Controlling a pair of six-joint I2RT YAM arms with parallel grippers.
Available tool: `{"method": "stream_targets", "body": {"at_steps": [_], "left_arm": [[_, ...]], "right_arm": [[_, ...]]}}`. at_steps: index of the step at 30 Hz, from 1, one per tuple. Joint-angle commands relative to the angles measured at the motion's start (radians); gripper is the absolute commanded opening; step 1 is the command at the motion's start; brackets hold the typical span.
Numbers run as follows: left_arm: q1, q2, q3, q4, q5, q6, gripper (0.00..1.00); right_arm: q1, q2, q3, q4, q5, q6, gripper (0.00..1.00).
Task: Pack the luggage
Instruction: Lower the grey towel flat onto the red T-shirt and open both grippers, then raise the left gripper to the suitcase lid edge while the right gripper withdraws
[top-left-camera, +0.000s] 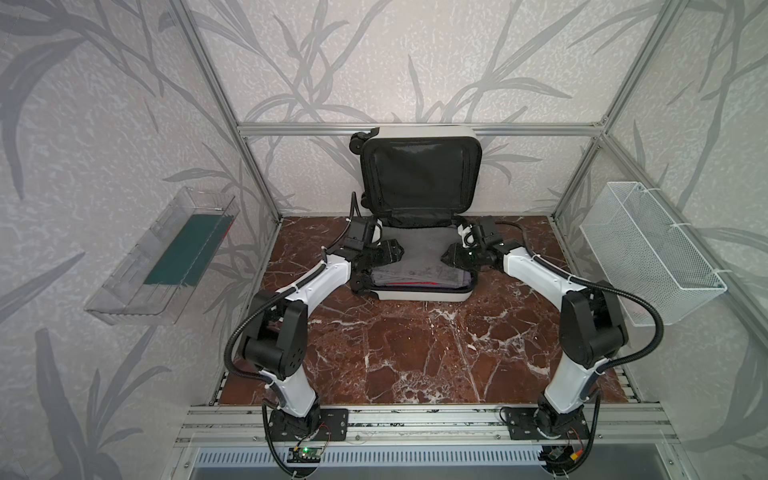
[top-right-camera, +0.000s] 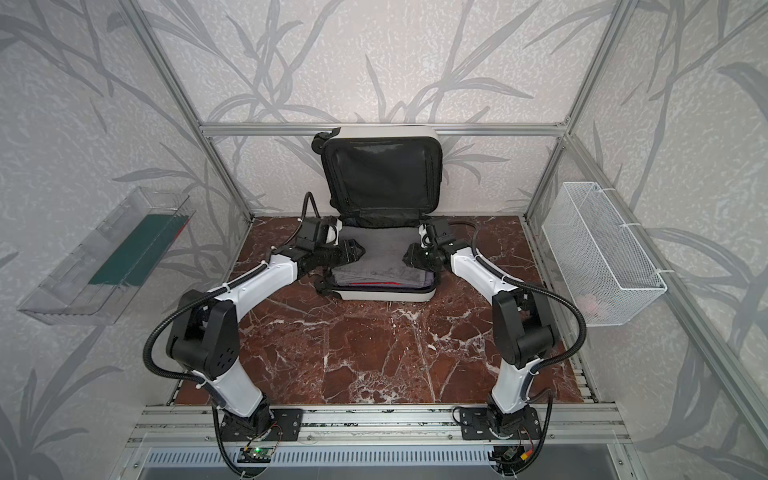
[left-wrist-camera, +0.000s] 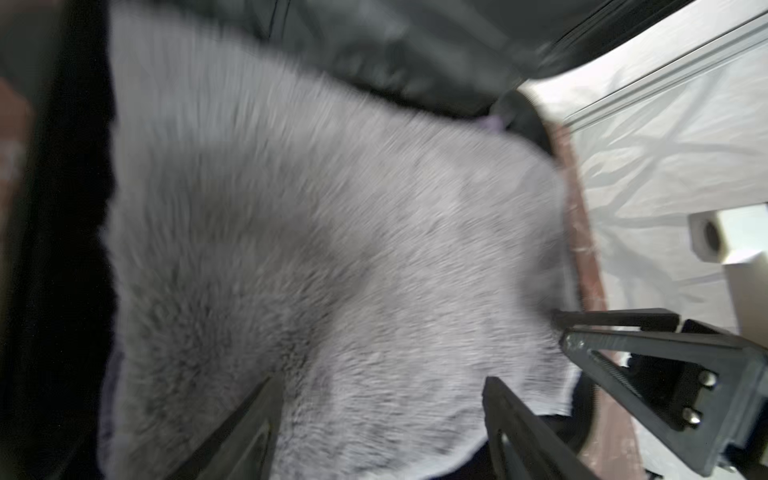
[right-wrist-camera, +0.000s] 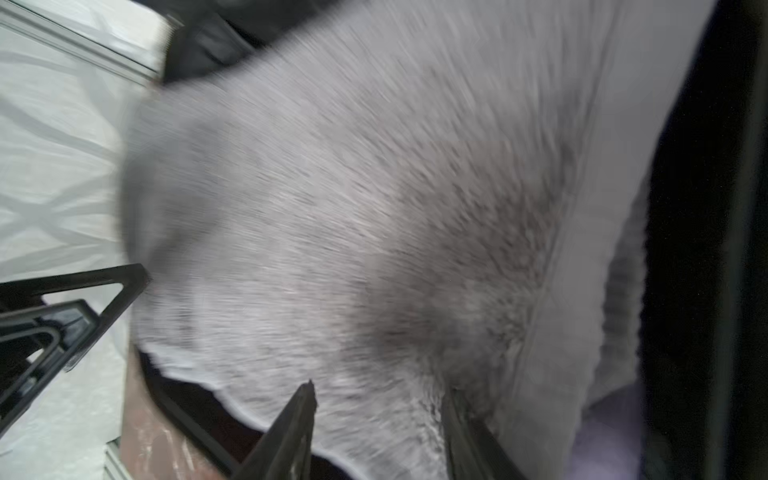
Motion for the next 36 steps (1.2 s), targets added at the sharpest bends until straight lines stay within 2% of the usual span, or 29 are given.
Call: {"method": "stream_targets", "body": {"at_steps": [1,6,11,15,19,23,28,30,36], "left_arm": [[0.01,0.033,-0.01,0.032,-0.01,0.002,0.78],[0.01,0.006,0.08,-0.058,-0.006,0.057,0.8],[0.017,-0.044,0.201,-0.136,-0.035,0.121,0.86],[0.048,-0.058,0.289,-0.168,-0.061,0.159,0.92],[0.097,-0.028,0.391,-0.187,-0.067,0.178,0.97],[0.136,0.027,0.485,-0.19,-0.048,0.191,0.99],[0.174,0.134,0.657,-0.215,-0.028,0.224,0.99],[0.189,0.171,0.71,-0.206,-0.017,0.227,0.95],[0.228,0.279,0.834,-0.172,0.043,0.247,0.77]], "right_arm": [[-0.014,0.026,-0.013,0.032,0.018,0.004,0.5],[-0.033,0.011,0.009,0.011,-0.008,-0.025,0.5],[-0.038,-0.06,0.067,-0.04,-0.023,-0.069,0.57],[-0.037,-0.144,0.076,-0.058,-0.017,-0.079,0.73],[-0.038,-0.226,0.022,-0.022,0.0,-0.056,0.99],[-0.038,-0.302,-0.089,0.056,0.03,0.0,0.99],[-0.042,-0.375,-0.207,0.146,-0.036,0.044,0.99],[-0.043,-0.395,-0.246,0.182,-0.066,0.056,1.0],[-0.044,-0.414,-0.296,0.244,-0.128,0.062,0.9]]}}
